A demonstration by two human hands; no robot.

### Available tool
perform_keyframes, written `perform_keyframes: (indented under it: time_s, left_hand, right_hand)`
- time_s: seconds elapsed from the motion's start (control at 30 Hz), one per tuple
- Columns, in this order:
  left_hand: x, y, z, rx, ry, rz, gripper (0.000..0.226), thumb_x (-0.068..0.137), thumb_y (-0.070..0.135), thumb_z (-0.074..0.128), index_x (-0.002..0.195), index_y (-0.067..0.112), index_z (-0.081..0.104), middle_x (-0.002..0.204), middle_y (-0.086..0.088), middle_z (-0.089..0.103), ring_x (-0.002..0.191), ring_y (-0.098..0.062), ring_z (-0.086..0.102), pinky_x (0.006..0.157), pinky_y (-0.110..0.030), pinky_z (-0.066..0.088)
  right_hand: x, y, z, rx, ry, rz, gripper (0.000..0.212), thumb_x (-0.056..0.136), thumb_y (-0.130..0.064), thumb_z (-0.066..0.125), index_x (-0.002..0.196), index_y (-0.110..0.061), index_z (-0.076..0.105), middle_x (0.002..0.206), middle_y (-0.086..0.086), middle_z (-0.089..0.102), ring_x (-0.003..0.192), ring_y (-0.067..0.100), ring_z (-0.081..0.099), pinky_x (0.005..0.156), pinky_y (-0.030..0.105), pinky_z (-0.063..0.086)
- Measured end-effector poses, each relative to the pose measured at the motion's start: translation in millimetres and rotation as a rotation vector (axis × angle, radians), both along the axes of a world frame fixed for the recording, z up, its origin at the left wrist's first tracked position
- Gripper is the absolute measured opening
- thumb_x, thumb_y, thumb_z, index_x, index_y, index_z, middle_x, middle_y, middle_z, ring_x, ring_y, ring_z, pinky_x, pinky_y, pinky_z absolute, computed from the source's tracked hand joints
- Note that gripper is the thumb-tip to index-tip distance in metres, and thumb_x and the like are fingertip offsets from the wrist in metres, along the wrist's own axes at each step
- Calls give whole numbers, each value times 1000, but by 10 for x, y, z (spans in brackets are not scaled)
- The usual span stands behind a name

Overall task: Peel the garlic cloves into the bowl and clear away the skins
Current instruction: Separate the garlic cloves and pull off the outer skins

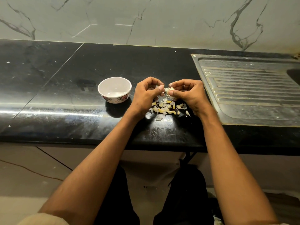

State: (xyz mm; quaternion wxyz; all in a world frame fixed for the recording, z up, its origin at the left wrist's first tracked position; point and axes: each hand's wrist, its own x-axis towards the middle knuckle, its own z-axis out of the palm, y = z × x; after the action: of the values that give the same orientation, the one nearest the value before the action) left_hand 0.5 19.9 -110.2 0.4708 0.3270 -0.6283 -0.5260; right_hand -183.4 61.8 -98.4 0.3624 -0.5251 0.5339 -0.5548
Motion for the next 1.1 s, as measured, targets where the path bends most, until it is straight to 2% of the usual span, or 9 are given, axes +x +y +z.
perform_keyframes:
  time_s: [0.17,0.27,0.4,0.47,0.63,0.77,0.83,1.03,1.1]
  left_hand:
    - [-23,20,3,-27,-42,34,4,94,7,71,98,8,71,87,-19,74,75,-22,71,66,-24,54]
    - [-30,29,3,-39,-71,62,9,90,9,77,97,4,73,86,-17,75,75,-22,72,69,-28,58]
    - [-33,22,-3,-44,-93,114,11,86,10,81,95,7,74,86,-14,76,76,-21,74,74,-35,63]
    - [-35,18,-6,-50,-109,136,11,86,10,81,94,7,74,84,-13,75,74,-21,74,72,-36,62]
    - [-63,8,-37,-86,-161,180,11,86,19,82,88,13,73,81,-15,73,76,-34,72,70,-43,62]
    - [-84,13,-37,-130,-211,205,16,87,26,82,86,13,72,78,-10,72,65,-11,64,61,-26,55]
    - [-86,19,-29,-139,-227,212,16,87,25,81,87,12,72,78,-9,72,65,-9,63,61,-23,54]
    - [-81,19,-22,-133,-237,208,13,87,24,81,88,14,72,74,-1,71,65,-10,65,63,-28,57]
    - [-81,11,-28,-118,-235,210,12,86,26,80,88,17,73,75,-1,73,68,-18,72,67,-37,63]
  right_hand:
    - [37,-14,1,-27,-23,-43,31,70,4,89,99,2,77,91,15,79,86,24,78,76,32,63]
    - [40,-20,-1,-21,-24,-11,32,73,8,87,103,0,78,94,13,79,92,27,78,83,40,64]
    - [47,-30,5,-33,-33,-1,30,76,9,84,103,-3,78,98,12,80,95,27,78,87,42,63]
    - [64,-34,-3,-49,-19,-8,29,76,10,82,104,0,78,98,13,79,94,26,78,87,40,63]
    - [93,-48,-33,-100,34,-42,25,78,8,83,103,4,77,95,15,79,89,24,78,79,32,63]
    - [87,-74,-51,-130,89,-48,22,79,5,83,101,5,78,94,14,79,88,22,78,79,32,63]
    - [88,-83,-54,-136,96,-50,20,79,4,83,99,4,79,92,13,79,86,22,78,78,32,63]
    - [92,-80,-49,-137,61,-50,17,81,3,82,98,2,79,90,12,79,83,22,78,74,30,62]
    - [89,-81,-50,-131,59,-33,21,78,2,86,98,1,79,92,12,79,85,22,78,76,31,63]
